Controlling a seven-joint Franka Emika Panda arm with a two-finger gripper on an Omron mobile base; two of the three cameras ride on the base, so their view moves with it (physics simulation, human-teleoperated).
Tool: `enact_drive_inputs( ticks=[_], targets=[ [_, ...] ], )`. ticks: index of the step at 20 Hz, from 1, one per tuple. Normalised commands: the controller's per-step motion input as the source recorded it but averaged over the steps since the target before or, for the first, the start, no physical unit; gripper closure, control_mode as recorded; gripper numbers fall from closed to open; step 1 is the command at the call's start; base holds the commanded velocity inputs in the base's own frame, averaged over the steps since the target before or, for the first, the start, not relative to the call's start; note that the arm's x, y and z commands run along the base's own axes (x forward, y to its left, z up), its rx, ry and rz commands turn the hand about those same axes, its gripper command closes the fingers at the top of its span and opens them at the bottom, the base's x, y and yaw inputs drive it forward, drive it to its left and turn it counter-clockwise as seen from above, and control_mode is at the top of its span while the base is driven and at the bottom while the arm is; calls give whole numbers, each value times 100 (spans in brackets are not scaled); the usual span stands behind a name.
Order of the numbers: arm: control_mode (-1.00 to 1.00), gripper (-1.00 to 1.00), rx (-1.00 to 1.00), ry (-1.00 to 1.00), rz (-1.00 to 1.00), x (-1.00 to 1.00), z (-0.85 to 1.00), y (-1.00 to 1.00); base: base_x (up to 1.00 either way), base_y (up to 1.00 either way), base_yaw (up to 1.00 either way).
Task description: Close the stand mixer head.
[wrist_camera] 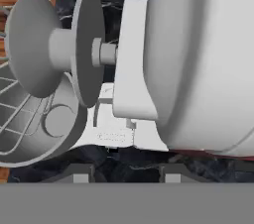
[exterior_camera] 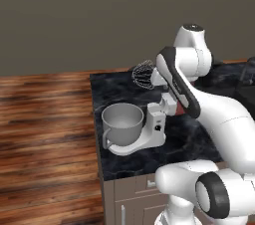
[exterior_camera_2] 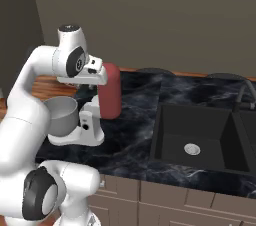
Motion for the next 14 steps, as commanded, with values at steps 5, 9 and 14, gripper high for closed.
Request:
enact_drive_inputs(
  ticks=[5, 9, 14],
  targets=[
    [-100, -100, 4, -6, 0, -38, 0, -31, 0, 0, 0],
    [-100, -100, 14, -9, 0, -58, 0, -83, 0, 0, 0],
    [-100, -100, 16, -16, 9, -40, 0, -88, 0, 0, 0]
  ],
)
